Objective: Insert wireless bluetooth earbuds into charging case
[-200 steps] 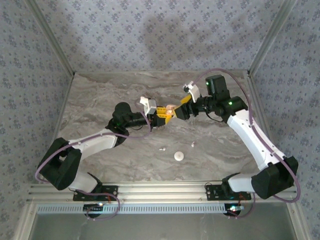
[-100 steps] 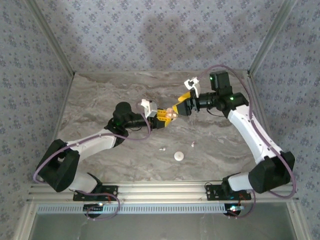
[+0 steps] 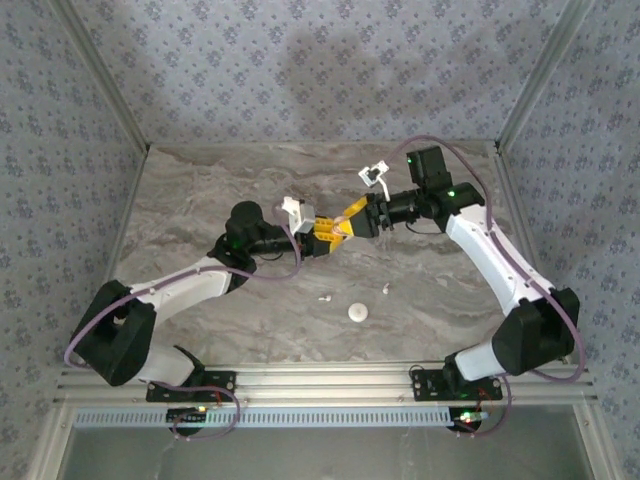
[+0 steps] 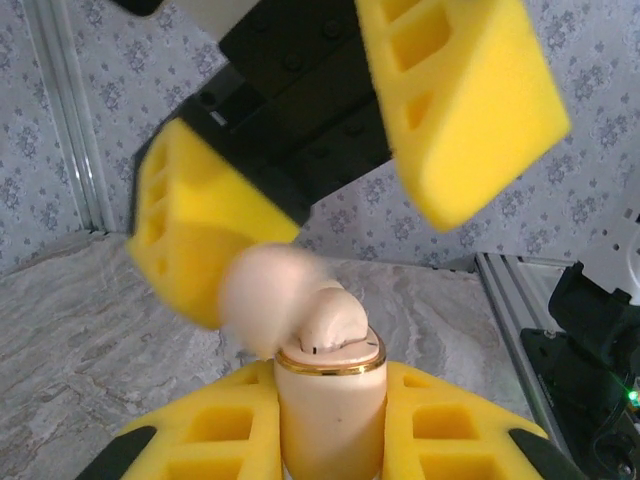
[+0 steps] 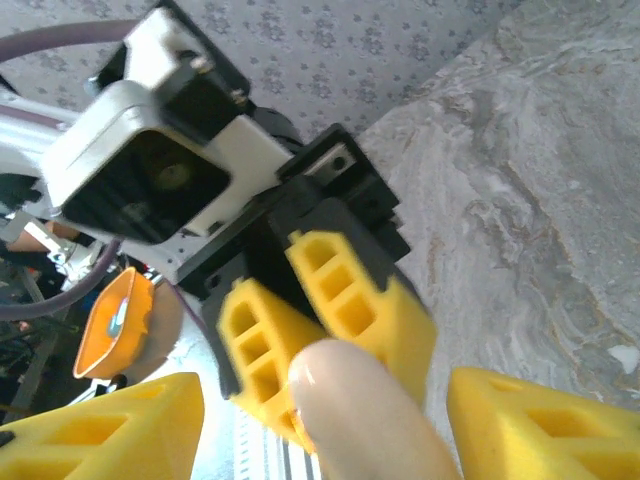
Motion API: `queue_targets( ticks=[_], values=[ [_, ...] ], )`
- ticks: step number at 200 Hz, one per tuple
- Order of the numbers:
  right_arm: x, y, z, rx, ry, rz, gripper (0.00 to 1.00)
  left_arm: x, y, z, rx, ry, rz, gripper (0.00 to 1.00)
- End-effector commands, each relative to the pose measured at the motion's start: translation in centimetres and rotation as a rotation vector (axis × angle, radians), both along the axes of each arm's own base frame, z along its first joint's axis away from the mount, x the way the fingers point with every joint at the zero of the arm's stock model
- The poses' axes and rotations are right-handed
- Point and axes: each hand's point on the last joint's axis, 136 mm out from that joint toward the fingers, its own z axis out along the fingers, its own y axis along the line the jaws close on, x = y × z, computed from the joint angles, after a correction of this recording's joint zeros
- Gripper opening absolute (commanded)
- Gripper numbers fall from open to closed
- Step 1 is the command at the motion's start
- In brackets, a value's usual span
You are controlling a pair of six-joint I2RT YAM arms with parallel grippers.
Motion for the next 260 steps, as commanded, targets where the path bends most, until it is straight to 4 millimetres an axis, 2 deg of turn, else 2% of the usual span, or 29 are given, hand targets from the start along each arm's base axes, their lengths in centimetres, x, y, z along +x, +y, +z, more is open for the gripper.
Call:
queue_targets(
  ticks=[1, 26, 29, 56, 81, 94, 102, 140, 160, 202, 238, 260],
  values=[
    [-2.4, -1.3, 1.6, 0.041, -0.010, 0.006, 0.64, 1.2, 0.3, 2.7, -0.047, 0.008, 0.044, 0.11],
    [-1.9, -2.7, 2.1, 0.046, -0.068, -0.084, 0.64, 2.3, 0.5, 2.1, -0.017, 0.091, 0.097, 0.12],
    [-1.8, -2.9, 1.1, 0.029, -0.051, -0.107, 0.64, 2.6, 0.5, 1.9, -0.009, 0.110, 0.110, 0.12],
    [0.8, -5.1, -2.1, -0.122, -0.024, -0.356, 0.64, 4.5, 0.3, -0.1, 0.111, 0.307, 0.189, 0.12],
    [2.3, -7.7, -6.0, -0.265, 0.166, -0.610, 0.64, 6.2, 0.3, -2.6, 0.243, 0.522, 0.267, 0.12],
    [2.3, -8.6, -7.7, -0.301, 0.266, -0.708, 0.64, 6.9, 0.3, -3.9, 0.288, 0.644, 0.291, 0.12],
    [1.5, -8.9, -9.0, -0.337, 0.335, -0.744, 0.64, 7.3, 0.2, -5.0, 0.313, 0.724, 0.307, 0.12],
    [-1.2, -10.1, -12.7, -0.458, 0.431, -0.871, 0.64, 7.8, -1.4, -10.4, 0.433, 1.098, 0.296, 0.11],
    [-2.1, -10.5, -13.9, -0.449, 0.453, -0.924, 0.64, 7.8, -1.8, -13.1, 0.476, 1.225, 0.321, 0.11],
    [-3.3, -11.5, -15.9, -0.424, 0.519, -1.021, 0.64, 9.0, -2.5, -16.5, 0.526, 1.341, 0.376, 0.13],
    [-3.6, -11.3, -16.1, -0.405, 0.517, -1.024, 0.65, 9.8, -4.1, -18.3, 0.520, 1.378, 0.371, 0.13],
    [-2.9, -10.9, -15.5, -0.369, 0.495, -1.027, 0.65, 10.2, -4.9, -19.2, 0.530, 1.396, 0.373, 0.14]
  ],
)
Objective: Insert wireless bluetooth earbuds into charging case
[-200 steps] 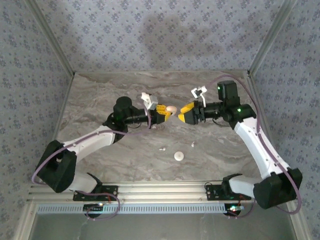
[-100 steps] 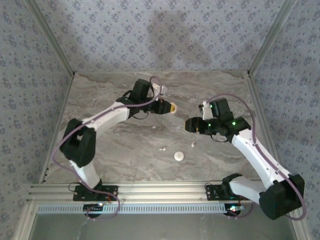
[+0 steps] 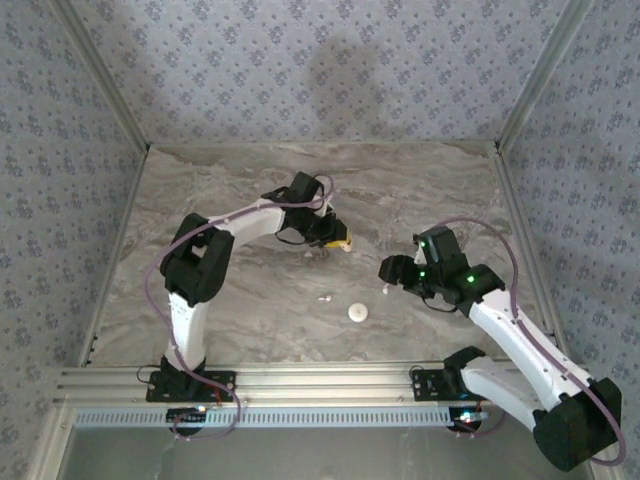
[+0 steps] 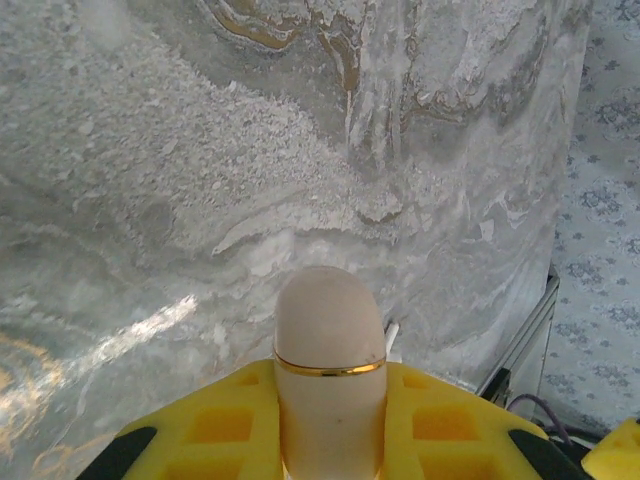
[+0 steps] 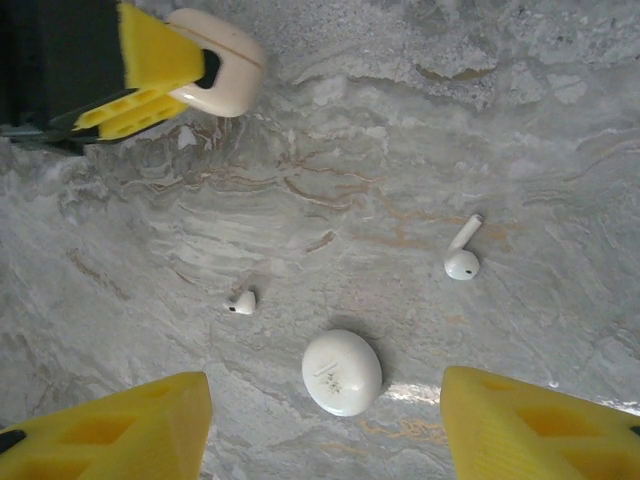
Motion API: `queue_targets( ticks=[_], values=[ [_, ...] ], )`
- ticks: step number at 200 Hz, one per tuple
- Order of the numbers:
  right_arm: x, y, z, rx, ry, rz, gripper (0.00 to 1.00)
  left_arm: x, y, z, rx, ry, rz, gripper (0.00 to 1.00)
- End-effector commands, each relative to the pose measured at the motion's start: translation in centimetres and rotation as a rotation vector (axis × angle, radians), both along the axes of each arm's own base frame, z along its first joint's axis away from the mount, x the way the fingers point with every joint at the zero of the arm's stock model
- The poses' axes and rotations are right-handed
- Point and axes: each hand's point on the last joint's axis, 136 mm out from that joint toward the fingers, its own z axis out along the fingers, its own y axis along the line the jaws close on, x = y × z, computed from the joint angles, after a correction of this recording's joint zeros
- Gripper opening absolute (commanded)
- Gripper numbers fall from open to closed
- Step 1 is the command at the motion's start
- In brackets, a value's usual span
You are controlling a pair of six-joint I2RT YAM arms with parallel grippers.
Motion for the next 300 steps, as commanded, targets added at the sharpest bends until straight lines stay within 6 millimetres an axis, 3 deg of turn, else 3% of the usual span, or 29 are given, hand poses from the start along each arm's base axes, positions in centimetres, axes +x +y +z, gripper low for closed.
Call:
queue_targets(
  ticks=[1, 67, 93, 140, 204, 254, 300],
  values=[
    [0.8, 0.1, 0.6, 0.020, -0.039, -0.040, 0.65, 0.3, -1.6, 0.0, -0.020, 0.034, -0.001, 0.14],
    [0.4, 0.8, 0.7, 0.007, -0.025, -0.012, 0.65, 0.2, -1.0, -3.0, 0.056, 0.115, 0.018, 0.17],
    [0.2, 0.9, 0.5, 0.003, -0.011, -0.006, 0.65, 0.0, -0.7, -3.5, 0.074, 0.131, 0.015, 0.23],
    [-0.2, 1.0, 0.4, -0.021, 0.023, 0.014, 0.67, 0.3, 1.6, -4.1, 0.133, 0.143, 0.031, 0.37],
    [-1.0, 2.2, -0.7, -0.117, 0.143, 0.100, 0.70, 0.7, 4.5, -2.0, 0.180, 0.068, 0.034, 0.46],
    [-2.4, 3.6, -3.3, -0.332, 0.304, 0.324, 0.76, 0.8, 8.2, 1.0, 0.228, -0.054, 0.100, 0.51],
    [-2.9, 5.4, -5.6, -0.450, 0.451, 0.432, 0.78, -0.1, 11.3, 1.5, 0.235, -0.088, 0.190, 0.51]
  ],
)
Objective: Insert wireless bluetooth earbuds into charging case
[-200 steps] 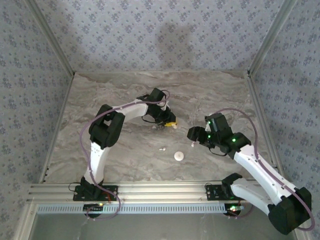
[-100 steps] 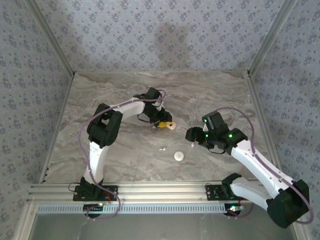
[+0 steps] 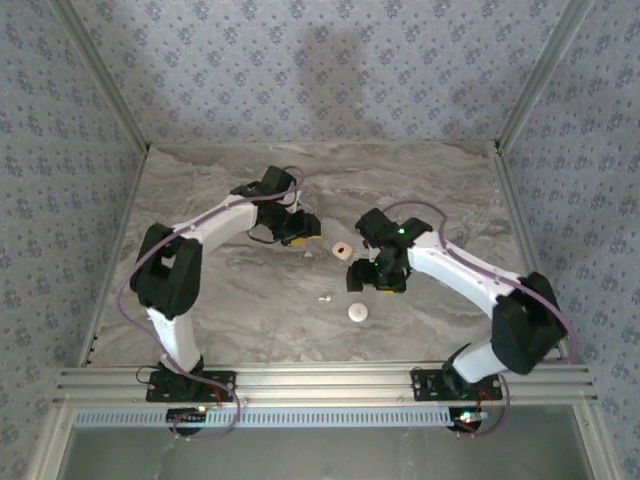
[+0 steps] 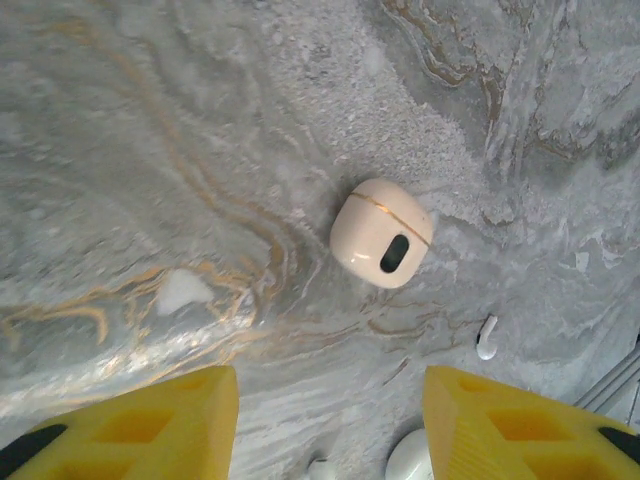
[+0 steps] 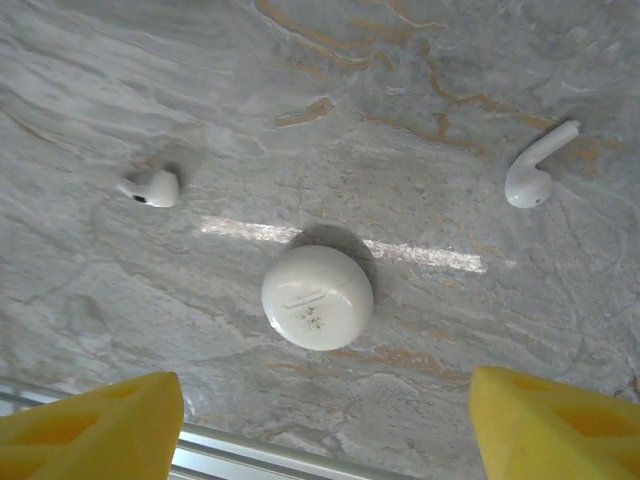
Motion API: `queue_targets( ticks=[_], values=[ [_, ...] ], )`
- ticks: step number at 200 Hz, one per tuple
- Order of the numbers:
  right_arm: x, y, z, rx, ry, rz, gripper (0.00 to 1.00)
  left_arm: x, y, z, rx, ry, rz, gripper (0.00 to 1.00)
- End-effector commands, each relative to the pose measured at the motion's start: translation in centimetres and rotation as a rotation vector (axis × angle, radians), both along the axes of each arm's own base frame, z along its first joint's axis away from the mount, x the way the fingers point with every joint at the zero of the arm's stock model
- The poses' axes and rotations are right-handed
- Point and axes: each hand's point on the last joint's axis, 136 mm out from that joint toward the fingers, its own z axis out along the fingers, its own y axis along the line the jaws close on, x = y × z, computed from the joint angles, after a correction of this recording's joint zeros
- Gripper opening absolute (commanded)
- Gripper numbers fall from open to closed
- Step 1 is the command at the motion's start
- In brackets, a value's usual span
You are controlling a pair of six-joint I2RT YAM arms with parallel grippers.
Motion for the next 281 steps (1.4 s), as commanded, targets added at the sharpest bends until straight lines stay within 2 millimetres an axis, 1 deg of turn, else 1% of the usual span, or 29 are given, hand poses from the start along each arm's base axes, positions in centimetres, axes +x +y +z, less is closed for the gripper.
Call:
queue_targets(
  ticks=[1, 10, 13, 22, 45, 68, 105, 123, 149, 165, 205, 215, 229, 237, 249, 255, 262, 275, 281],
  values=[
    [-1.4, 0.0, -0.6, -0.088, 0.080, 0.099, 0.78, -0.2, 1.7, -0.1, 0.025, -0.026, 0.046, 0.51],
    [-1.9, 0.1, -1.3, -0.122, 0.106, 0.141, 0.78, -0.4, 2.2, -0.1, 0.021, -0.031, 0.058, 0.52],
    [-1.4, 0.6, -0.9, -0.118, 0.092, 0.154, 0.78, -0.4, 2.4, -0.1, 0.021, -0.032, 0.063, 0.52],
    [-1.4, 0.8, -1.2, -0.152, 0.105, 0.197, 0.79, -0.5, 2.7, -0.1, 0.015, -0.033, 0.072, 0.52],
    [-2.1, 1.2, -2.8, -0.215, 0.175, 0.288, 0.79, -0.7, 3.6, -0.2, 0.009, -0.030, 0.088, 0.52],
    [-2.5, 1.5, -4.0, -0.254, 0.223, 0.336, 0.79, -0.9, 4.4, -0.1, 0.010, -0.042, 0.097, 0.51],
    [-2.9, 1.8, -5.7, -0.270, 0.267, 0.368, 0.78, -1.2, 5.2, 0.2, 0.007, -0.057, 0.113, 0.52],
    [-3.1, 1.8, -6.4, -0.272, 0.276, 0.371, 0.74, -1.3, 5.3, 0.3, 0.004, -0.064, 0.112, 0.51],
    [-3.3, 1.7, -7.2, -0.270, 0.283, 0.368, 0.65, -1.5, 5.4, 0.6, 0.002, -0.073, 0.113, 0.51],
    [-3.3, 1.5, -7.5, -0.274, 0.278, 0.370, 0.62, -1.6, 5.6, 0.9, 0.005, -0.085, 0.117, 0.51],
    [-3.2, 1.1, -8.1, -0.280, 0.263, 0.372, 0.64, -1.5, 5.8, 2.1, 0.003, -0.119, 0.122, 0.51],
    [-2.9, 1.1, -8.0, -0.277, 0.247, 0.368, 0.62, -1.5, 5.8, 2.3, 0.005, -0.126, 0.123, 0.51],
    [-2.4, 1.3, -7.5, -0.264, 0.211, 0.359, 0.55, -1.5, 5.9, 2.7, 0.003, -0.142, 0.121, 0.51],
    [-2.0, 1.4, -6.9, -0.243, 0.181, 0.345, 0.53, -1.5, 5.9, 3.0, 0.001, -0.155, 0.116, 0.51],
    [-1.3, 1.6, -5.7, -0.202, 0.124, 0.312, 0.51, -1.4, 5.7, 3.7, -0.011, -0.197, 0.096, 0.51],
    [-0.7, 1.8, -4.8, -0.171, 0.085, 0.288, 0.50, -1.4, 5.6, 4.4, -0.024, -0.231, 0.079, 0.50],
    [-0.8, 1.1, -4.5, -0.152, 0.067, 0.257, 0.50, -1.3, 5.2, 5.3, -0.046, -0.287, 0.051, 0.50],
    [0.1, 1.1, -2.8, -0.065, -0.005, 0.189, 0.49, -1.4, 4.3, 7.2, -0.094, -0.399, 0.004, 0.49],
    [0.6, 1.1, -1.6, -0.008, -0.049, 0.153, 0.48, -1.5, 3.9, 8.2, -0.121, -0.456, -0.023, 0.49]
  ],
)
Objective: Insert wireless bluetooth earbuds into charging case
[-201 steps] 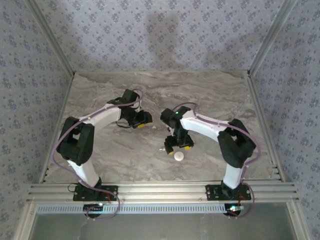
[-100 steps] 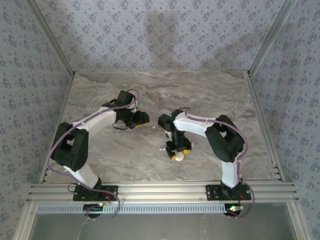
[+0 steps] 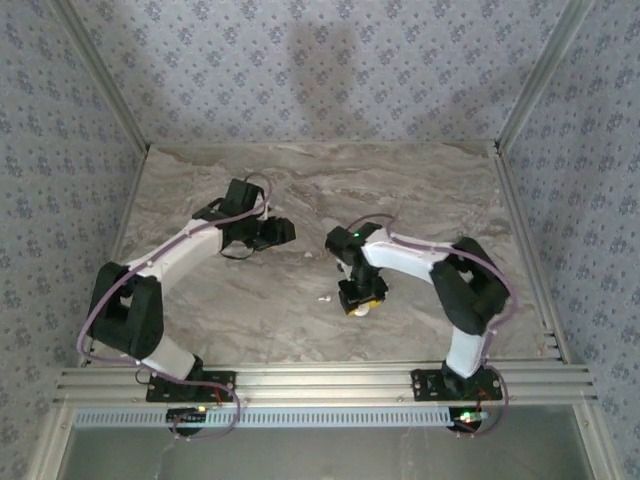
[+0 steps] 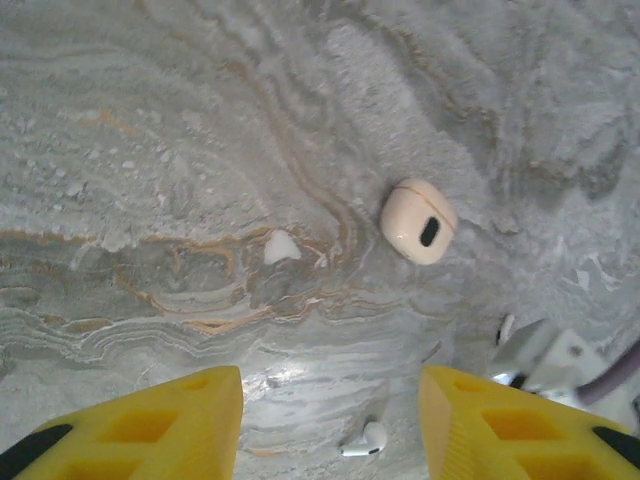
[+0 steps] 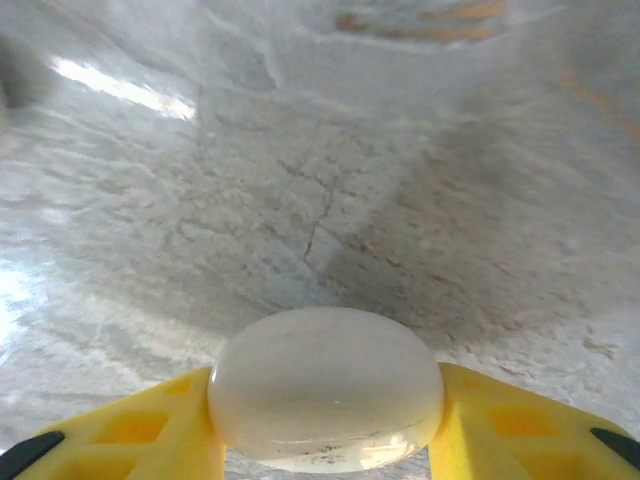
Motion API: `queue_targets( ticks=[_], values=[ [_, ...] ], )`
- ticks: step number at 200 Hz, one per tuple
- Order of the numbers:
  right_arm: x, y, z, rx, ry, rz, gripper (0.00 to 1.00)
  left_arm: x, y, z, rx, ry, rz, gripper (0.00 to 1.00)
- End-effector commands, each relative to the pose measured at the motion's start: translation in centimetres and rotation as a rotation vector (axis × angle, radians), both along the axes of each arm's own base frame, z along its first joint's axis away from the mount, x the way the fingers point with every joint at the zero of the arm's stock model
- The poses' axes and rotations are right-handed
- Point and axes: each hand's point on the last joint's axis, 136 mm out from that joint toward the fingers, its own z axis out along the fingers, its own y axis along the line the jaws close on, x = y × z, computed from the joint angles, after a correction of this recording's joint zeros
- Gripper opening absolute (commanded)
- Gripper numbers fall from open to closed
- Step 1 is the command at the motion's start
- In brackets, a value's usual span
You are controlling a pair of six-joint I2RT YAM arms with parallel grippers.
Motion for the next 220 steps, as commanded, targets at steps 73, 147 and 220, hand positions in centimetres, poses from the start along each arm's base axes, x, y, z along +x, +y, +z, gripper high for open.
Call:
queue_targets(
  ticks=[73, 147, 220],
  values=[
    [6.1, 2.5, 17.6, 0.963, -0.437, -0.402, 0.47, -7.8, -8.6, 11.8, -0.178, -1.002, -0.602, 0.49],
    [5.1, 5.3, 22.1, 1.154, -0.443, -0.282, 0.48, -9.9, -11.5, 11.5, -0.187, -1.062, -0.695, 0.49],
    [4.3, 6.3, 22.5, 1.191, -0.415, -0.252, 0.48, -8.7, -12.1, 12.9, -0.253, -1.056, -0.597, 0.49]
  ],
)
